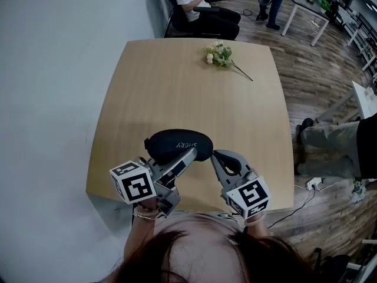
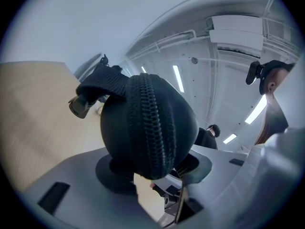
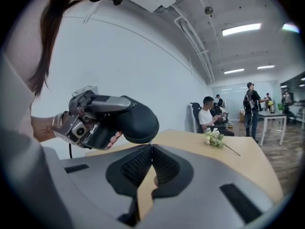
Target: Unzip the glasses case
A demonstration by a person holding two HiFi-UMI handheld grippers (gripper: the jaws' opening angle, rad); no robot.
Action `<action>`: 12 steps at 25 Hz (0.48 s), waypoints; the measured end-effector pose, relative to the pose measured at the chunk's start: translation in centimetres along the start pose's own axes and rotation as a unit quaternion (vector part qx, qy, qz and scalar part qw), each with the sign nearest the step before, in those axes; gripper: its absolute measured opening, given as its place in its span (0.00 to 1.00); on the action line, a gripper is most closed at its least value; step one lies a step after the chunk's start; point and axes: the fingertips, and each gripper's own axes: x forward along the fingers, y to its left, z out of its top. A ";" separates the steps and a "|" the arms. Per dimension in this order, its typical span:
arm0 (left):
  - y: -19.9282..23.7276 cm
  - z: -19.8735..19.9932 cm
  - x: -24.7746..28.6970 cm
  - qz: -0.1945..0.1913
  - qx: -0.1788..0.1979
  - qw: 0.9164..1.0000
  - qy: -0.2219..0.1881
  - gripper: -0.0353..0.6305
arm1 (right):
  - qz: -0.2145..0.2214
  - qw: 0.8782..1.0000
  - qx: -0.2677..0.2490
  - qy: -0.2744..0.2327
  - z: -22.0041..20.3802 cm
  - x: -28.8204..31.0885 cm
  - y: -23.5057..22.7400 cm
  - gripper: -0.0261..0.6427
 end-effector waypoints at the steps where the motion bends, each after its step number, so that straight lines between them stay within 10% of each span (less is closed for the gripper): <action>1: 0.0 0.0 0.0 -0.001 -0.001 1.000 0.002 0.38 | -0.001 1.000 -0.001 0.000 0.0 0.0 -0.1 0.06; 12: -0.6 0.3 0.0 -0.054 -0.010 0.998 -0.038 0.39 | -0.004 1.000 0.003 -0.024 1.3 -0.4 -0.5 0.06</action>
